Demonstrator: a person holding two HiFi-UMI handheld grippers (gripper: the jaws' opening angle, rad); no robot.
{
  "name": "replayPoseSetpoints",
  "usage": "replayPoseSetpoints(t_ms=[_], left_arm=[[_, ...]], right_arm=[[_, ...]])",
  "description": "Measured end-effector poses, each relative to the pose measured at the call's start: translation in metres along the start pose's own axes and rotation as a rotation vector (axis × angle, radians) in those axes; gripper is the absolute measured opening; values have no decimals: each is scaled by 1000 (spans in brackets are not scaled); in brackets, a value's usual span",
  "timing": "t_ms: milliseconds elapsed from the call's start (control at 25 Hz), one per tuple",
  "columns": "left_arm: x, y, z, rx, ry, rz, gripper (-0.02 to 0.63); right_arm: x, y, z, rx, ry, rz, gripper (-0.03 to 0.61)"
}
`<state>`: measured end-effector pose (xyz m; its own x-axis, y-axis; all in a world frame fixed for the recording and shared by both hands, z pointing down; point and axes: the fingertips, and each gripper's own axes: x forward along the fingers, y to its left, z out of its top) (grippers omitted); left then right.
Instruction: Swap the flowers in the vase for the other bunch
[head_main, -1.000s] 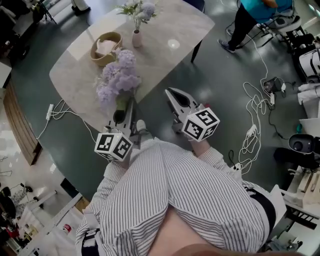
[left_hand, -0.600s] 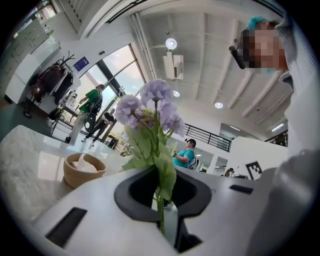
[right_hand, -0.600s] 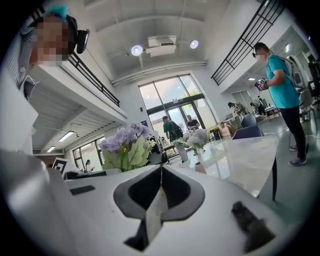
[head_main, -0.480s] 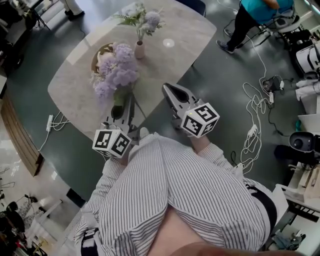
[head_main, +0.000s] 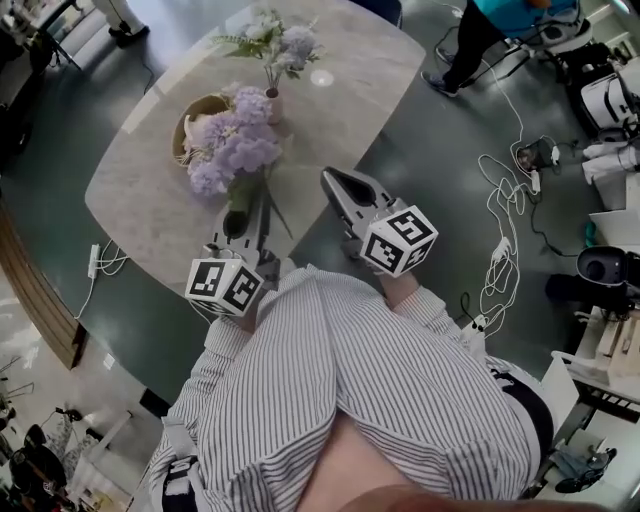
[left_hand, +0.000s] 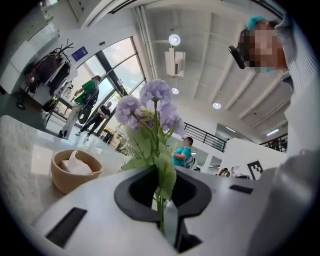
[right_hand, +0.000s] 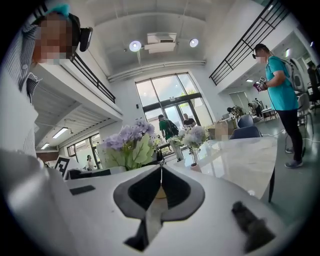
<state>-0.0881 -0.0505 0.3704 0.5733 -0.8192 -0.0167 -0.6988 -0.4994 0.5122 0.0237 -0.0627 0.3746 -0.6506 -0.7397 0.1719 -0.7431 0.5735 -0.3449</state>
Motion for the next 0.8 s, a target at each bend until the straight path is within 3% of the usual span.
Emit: replayPoseSetpoints(t_ms=[800], left_arm=[[2,9,-8,-25,32,27,48]], right_arm=[[10,-3,-6,30,29,14,17]])
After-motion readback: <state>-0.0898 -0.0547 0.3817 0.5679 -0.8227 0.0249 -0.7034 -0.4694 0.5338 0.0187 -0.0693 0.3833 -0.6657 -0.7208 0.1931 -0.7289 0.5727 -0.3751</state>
